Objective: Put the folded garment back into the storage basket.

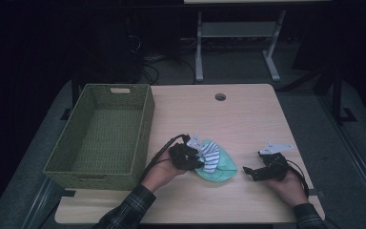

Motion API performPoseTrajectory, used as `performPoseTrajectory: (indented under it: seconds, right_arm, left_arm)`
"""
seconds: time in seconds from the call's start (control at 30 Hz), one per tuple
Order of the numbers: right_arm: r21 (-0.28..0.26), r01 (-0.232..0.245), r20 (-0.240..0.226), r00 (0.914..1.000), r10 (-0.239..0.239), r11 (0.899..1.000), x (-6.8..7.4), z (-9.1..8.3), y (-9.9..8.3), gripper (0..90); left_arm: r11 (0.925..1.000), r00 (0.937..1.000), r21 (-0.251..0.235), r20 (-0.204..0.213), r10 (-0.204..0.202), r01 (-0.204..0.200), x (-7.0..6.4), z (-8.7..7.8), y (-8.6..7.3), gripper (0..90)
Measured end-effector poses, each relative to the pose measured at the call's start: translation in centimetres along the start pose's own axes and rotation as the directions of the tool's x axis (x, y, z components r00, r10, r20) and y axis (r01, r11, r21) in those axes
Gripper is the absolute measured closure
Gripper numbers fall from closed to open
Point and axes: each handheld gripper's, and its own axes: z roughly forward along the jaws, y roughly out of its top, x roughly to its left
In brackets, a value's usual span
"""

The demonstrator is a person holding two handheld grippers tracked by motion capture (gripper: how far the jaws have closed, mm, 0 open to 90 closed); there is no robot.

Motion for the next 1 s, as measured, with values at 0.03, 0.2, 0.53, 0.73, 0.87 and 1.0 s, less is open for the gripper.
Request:
performPoseTrajectory:
  seconds: [0.03, 0.2, 0.53, 0.73, 0.87, 1.0]
  right_arm:
    - [0.0, 0.0, 0.0, 1.0, 0.0, 1.0, 0.0, 0.0, 0.0, 8.6]
    - [0.001, -0.001, 0.001, 1.0, 0.001, 1.0, 0.0, 0.0, 0.0, 8.7]
    - [0.001, -0.003, 0.002, 1.0, 0.003, 1.0, 0.0, 0.0, 0.0, 8.7]
    - [0.0, -0.003, 0.002, 1.0, 0.003, 1.0, 0.0, 0.0, 0.0, 8.7]
    - [0.0, -0.003, 0.002, 1.0, 0.003, 1.0, 0.0, 0.0, 0.0, 8.7]
    - [0.0, -0.004, 0.002, 1.0, 0.004, 1.0, 0.0, 0.0, 0.0, 8.6]
  left_arm:
    - [1.0, 1.0, -0.001, -0.004, 0.008, -0.008, 0.0, -0.1, 0.1, 77.7]
    - [0.9999, 1.0, -0.013, -0.003, 0.0, 0.0, 0.1, -0.7, 0.4, 77.6]
    - [0.9983, 1.0, -0.057, -0.006, -0.007, 0.006, 0.8, -3.2, 1.7, 77.5]
    - [0.9969, 0.9997, -0.078, -0.017, -0.015, 0.014, 0.9, -4.7, 2.5, 77.4]
    - [0.9972, 0.9996, -0.075, -0.028, -0.007, 0.005, 1.2, -5.8, 2.9, 77.5]
    - [0.9947, 0.999, -0.101, -0.038, -0.023, 0.019, 1.6, -7.0, 3.2, 77.4]
